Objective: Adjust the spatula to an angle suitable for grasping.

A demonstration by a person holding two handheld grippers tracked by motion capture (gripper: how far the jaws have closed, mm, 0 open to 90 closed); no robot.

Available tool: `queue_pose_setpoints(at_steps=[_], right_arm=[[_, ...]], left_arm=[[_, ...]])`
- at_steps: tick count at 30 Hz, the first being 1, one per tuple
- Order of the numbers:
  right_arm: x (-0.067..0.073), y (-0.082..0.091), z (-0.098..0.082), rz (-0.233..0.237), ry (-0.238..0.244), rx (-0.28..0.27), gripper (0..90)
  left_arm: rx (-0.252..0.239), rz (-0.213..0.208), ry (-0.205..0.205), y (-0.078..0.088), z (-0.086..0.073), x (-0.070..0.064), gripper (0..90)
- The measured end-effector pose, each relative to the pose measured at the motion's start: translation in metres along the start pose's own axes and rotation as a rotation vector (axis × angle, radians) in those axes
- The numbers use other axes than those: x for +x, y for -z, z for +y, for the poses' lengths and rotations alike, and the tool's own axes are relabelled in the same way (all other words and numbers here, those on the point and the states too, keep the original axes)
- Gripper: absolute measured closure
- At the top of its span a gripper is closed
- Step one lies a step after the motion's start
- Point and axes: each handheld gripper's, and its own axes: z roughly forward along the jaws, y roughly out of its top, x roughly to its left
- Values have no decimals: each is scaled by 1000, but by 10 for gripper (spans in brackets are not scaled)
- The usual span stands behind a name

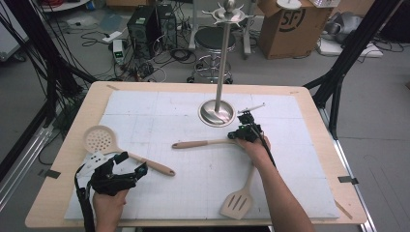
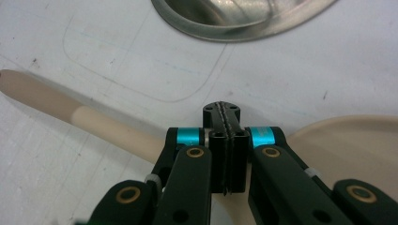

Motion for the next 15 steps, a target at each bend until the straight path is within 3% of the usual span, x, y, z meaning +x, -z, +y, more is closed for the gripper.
queue_pose_setpoints(at_steps=[8,15], right_arm=[[11,10,-15,-1,32,43,900],[10,13,-29,65,6,41,900]], left_arm=[[4,-8,-4,-2,0,-2,30],[2,-6,-5,-2,0,-2,30]])
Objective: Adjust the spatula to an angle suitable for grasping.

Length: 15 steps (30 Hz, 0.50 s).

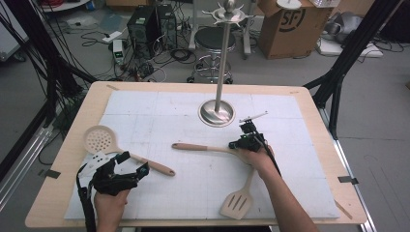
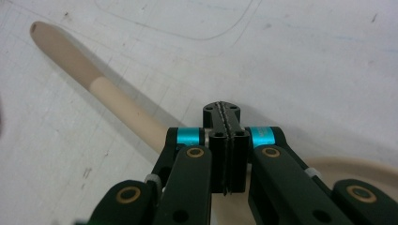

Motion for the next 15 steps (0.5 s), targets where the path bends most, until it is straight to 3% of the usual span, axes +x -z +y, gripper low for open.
queue_pose_setpoints(at_steps=[7,9,11,15], right_arm=[[2,2,-5,33,-2,10,900],[6,7,-4,64,-6,-37,900],[17,10,-3,126,14,-69,900],[54,5,-2,202,120,-35,900]], left_arm=[[15,-4,-2,-3,-1,-1,30],[12,-4,-3,-3,-1,-2,31],[8,-6,-6,-3,0,-3,30],[15,-6,-9,-5,-1,-3,30]])
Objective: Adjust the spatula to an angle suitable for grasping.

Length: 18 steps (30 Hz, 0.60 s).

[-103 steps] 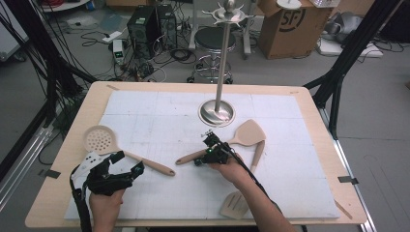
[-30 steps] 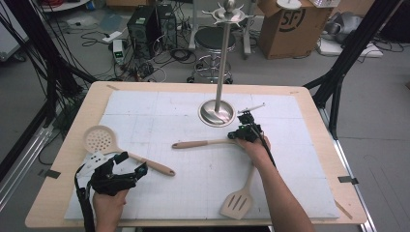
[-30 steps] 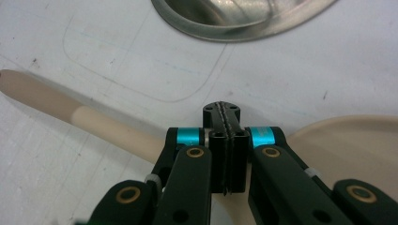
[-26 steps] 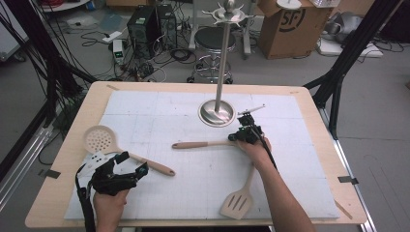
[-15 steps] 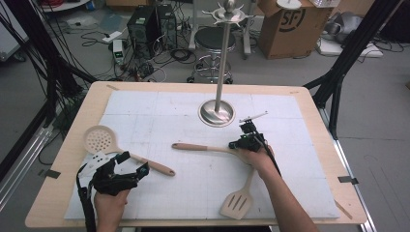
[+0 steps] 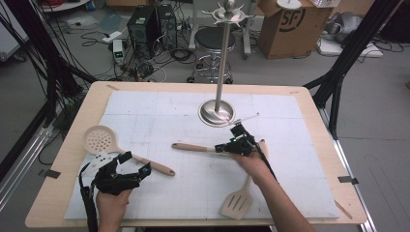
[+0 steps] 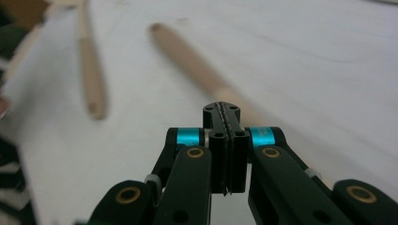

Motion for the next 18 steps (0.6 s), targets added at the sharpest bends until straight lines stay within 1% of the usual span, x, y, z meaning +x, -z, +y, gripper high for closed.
queue_pose_setpoints(at_steps=[2,3,4,6,7,8,9,10,12,16,18], right_arm=[[16,-10,2,36,28,29,900],[21,-15,3,50,41,35,900],[26,-23,3,70,50,59,900],[31,-38,3,70,61,92,900],[32,-43,3,68,53,107,900],[32,-50,2,63,56,125,900],[32,-55,2,59,52,136,900],[31,-58,2,63,49,140,900],[30,-63,3,51,42,148,900],[25,-66,6,70,6,130,900],[22,-67,7,74,-3,117,900]], left_arm=[[3,-3,-1,0,0,-1,30],[4,-3,-2,0,0,-1,30],[4,-3,-2,0,0,-1,30],[0,-1,-1,0,0,-1,30],[-1,1,0,1,0,0,30],[-4,0,5,1,0,0,30],[-5,1,1,2,0,1,30],[-4,2,3,2,0,1,30],[-6,0,6,2,0,1,30],[-4,0,3,1,0,1,31],[-4,-3,5,0,0,0,30]])
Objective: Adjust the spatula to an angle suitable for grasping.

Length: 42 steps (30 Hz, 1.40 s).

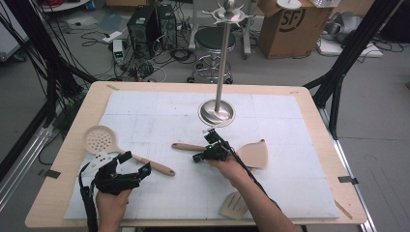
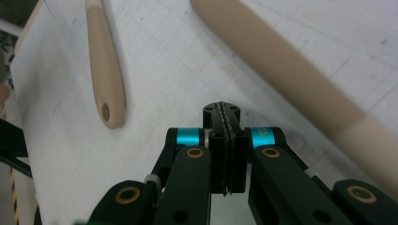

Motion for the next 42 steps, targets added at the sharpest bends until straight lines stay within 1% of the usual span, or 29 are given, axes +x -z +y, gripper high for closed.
queue_pose_setpoints(at_steps=[2,5,8,9,11,12,13,16,17,20,21,24,26,28,30,31,33,36,37,38,39,40,42], right_arm=[[-4,1,1,-7,-33,-27,900],[-8,1,3,-2,-57,-49,900],[-10,1,6,-31,-54,-60,900],[-11,1,8,-34,-65,-69,900],[-15,3,10,-52,-70,-93,900],[-17,4,11,-58,-87,-105,900],[-19,5,12,-53,-96,-116,900],[-25,8,16,-68,-117,-131,900],[-26,9,16,-79,-121,-137,900],[-30,13,19,-106,-121,-154,900],[-31,14,19,-113,-131,-161,900],[-33,17,19,-109,-134,-158,895],[-31,20,19,-112,-114,-156,894],[-29,27,19,-106,-91,-177,891],[-28,34,18,-99,-83,-202,859],[-28,37,18,-101,-83,-206,829],[-29,43,17,-108,-87,-213,804],[-34,53,13,-110,-100,-227,727],[-35,55,12,-105,-97,-226,725],[-36,58,11,-110,-93,-223,708],[-37,60,10,-127,-96,-223,663],[-38,62,9,-132,-94,-216,634],[-40,66,8,-142,-88,-206,594]], left_arm=[[5,0,-4,0,0,0,30],[5,0,-3,-1,0,0,30],[3,0,-1,-1,0,0,30],[3,0,0,-1,0,1,30],[0,-4,4,0,0,1,30],[0,-4,5,0,0,1,30],[0,-4,5,0,0,1,30],[2,-4,6,0,0,2,30],[2,-4,6,0,0,2,30],[1,-4,7,0,0,2,30],[1,-5,8,0,0,2,30],[3,-5,9,-1,0,2,30],[4,-5,10,-1,-1,2,30],[5,-5,9,-1,-1,2,30],[5,-5,10,-1,-1,2,30],[3,-5,11,0,-1,2,30],[1,-4,12,0,-1,2,30],[3,-4,10,0,-1,1,30],[4,-4,9,0,-1,1,30],[6,-4,9,-1,-1,1,30],[6,-4,8,-1,-1,2,30],[5,-4,11,-1,-1,1,30],[7,-2,10,-1,-1,1,30]])
